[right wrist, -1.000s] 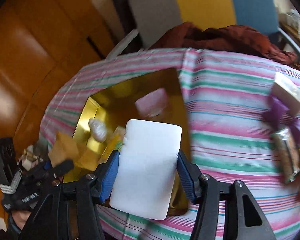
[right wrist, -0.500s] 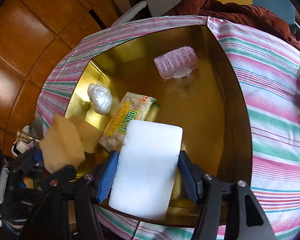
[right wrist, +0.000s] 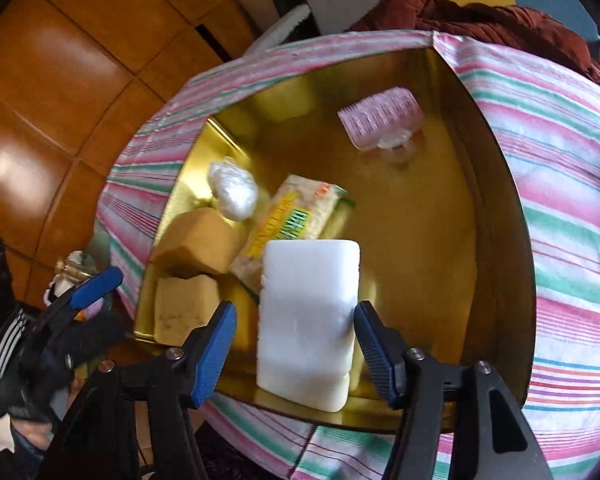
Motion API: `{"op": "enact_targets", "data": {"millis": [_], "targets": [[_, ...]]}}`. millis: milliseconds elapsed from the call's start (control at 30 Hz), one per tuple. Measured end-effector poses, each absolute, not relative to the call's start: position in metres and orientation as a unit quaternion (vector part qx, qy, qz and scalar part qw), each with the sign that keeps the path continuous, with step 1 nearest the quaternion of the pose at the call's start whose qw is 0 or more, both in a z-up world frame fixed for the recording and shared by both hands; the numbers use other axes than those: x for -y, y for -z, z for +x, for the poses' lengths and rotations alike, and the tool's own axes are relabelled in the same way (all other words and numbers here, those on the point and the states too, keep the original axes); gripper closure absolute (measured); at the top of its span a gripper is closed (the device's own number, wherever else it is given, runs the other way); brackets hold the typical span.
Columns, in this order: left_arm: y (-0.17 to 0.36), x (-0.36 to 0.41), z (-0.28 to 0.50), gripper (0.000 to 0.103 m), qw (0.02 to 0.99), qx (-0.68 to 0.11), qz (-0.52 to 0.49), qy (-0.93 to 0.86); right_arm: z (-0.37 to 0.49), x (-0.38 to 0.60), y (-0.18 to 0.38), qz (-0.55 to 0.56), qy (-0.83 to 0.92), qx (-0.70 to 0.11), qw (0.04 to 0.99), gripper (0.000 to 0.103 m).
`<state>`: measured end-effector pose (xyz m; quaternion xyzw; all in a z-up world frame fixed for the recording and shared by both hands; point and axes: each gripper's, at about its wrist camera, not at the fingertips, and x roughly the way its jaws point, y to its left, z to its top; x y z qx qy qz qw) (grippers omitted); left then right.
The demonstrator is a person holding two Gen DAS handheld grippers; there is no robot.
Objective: Organize objects
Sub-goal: 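Carry the yellow sponge and white foam block into the tray with both grippers, then open both grippers and lift them away from the tray toward the table items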
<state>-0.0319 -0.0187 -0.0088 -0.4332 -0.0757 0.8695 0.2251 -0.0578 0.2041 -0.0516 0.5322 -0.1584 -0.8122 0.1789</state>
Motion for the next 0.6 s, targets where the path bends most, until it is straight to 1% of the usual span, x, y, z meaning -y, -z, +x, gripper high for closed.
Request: {"op": "enact_targets", "data": {"millis": [67,133,300,600], "targets": [[0.003,0.017,-0.035,0.008,0.221,0.083,-0.424,-0.874,-0.056,-0.207,0.045,0.523,0.819,0.158,0.178,0.041],[-0.003,0.011,-0.037,0.008,0.212,0.075,-0.416,-0.881,-0.053,-0.213,0.038,0.512,0.827,0.158,0.169,0.041],[-0.007,-0.015,-0.038,0.008,0.197,0.031,-0.405,-0.892,-0.046,-0.228,0.028,0.497,0.846,0.148,0.126,0.041],[-0.002,-0.059,-0.028,0.009,0.215,-0.028,-0.407,-0.887,-0.029,-0.275,0.007,0.462,0.878,0.12,0.035,0.041]]}}
